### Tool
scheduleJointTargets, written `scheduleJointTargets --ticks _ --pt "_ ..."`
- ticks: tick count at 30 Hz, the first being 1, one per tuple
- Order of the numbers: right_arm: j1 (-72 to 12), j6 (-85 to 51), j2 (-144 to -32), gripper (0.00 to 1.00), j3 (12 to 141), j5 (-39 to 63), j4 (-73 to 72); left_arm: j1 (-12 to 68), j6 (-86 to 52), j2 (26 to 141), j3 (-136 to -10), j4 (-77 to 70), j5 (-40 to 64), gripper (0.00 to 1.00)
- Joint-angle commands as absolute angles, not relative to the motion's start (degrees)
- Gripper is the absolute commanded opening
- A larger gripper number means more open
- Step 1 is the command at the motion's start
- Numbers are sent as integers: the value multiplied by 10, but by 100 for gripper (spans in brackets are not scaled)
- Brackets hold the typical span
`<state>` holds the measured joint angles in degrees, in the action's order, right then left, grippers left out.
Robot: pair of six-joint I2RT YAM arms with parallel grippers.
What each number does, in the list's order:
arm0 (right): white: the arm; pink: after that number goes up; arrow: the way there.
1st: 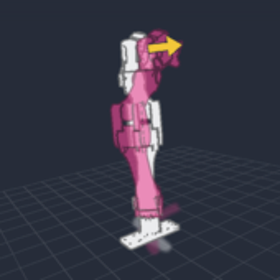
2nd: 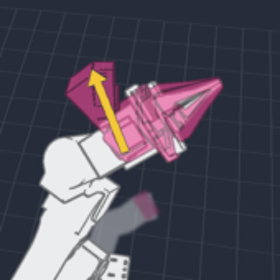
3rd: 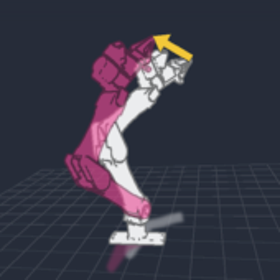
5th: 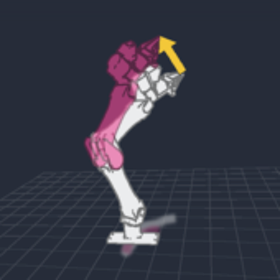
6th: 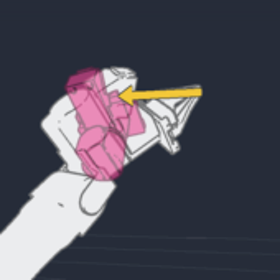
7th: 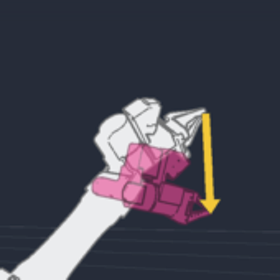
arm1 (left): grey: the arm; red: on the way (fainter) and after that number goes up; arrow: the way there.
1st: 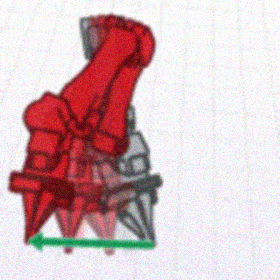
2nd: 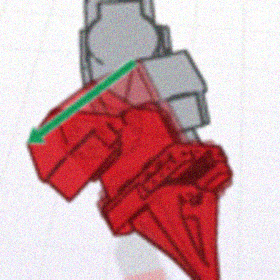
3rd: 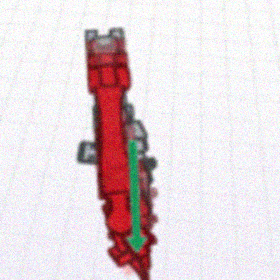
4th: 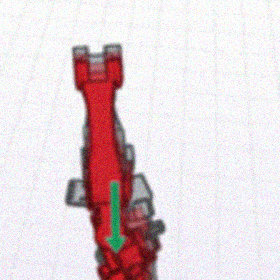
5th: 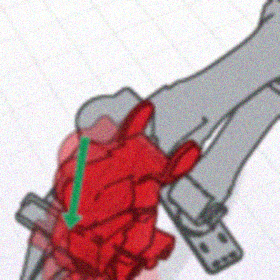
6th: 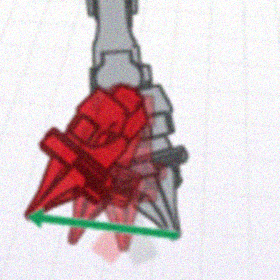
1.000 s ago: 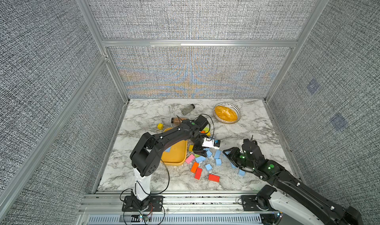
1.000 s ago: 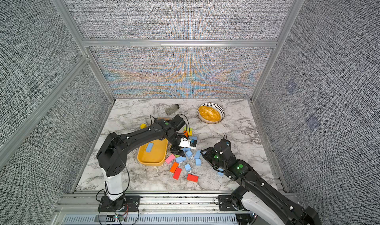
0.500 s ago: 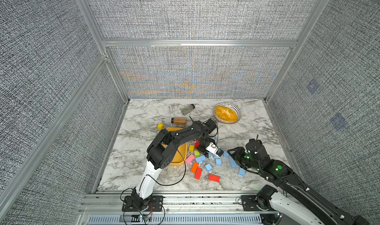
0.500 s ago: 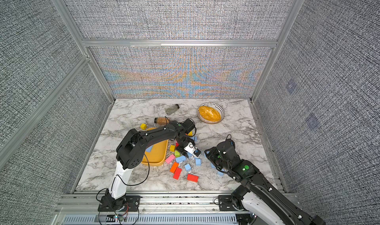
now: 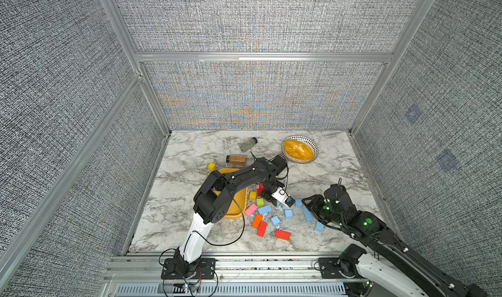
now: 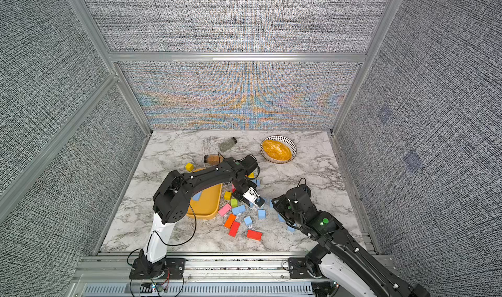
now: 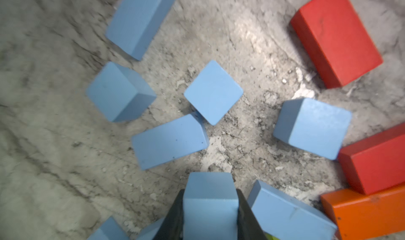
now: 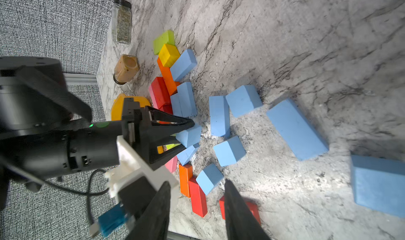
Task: Pick out the blue building blocks
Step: Pick up the building block from the center of the board, then place the building block in the storage box.
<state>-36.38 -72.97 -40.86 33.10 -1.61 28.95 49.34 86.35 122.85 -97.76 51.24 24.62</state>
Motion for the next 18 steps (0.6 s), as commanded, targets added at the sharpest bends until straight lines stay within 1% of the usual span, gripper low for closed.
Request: scheduleJointTargets --ticks 1,5,8,12,18 --pt "-364 -728 -426 42 334 -27 274 490 802 1195 -984 533 269 20" --pt "-365 -701 -485 42 347 -5 215 469 754 1144 -966 546 278 18" --pt "-365 -656 -558 42 379 15 158 436 718 1079 -934 555 282 18" --pt "-379 -593 -661 42 446 28 87 372 706 1011 -881 585 289 18" --pt "-383 -523 -800 42 558 80 42 285 704 953 -795 557 257 20"
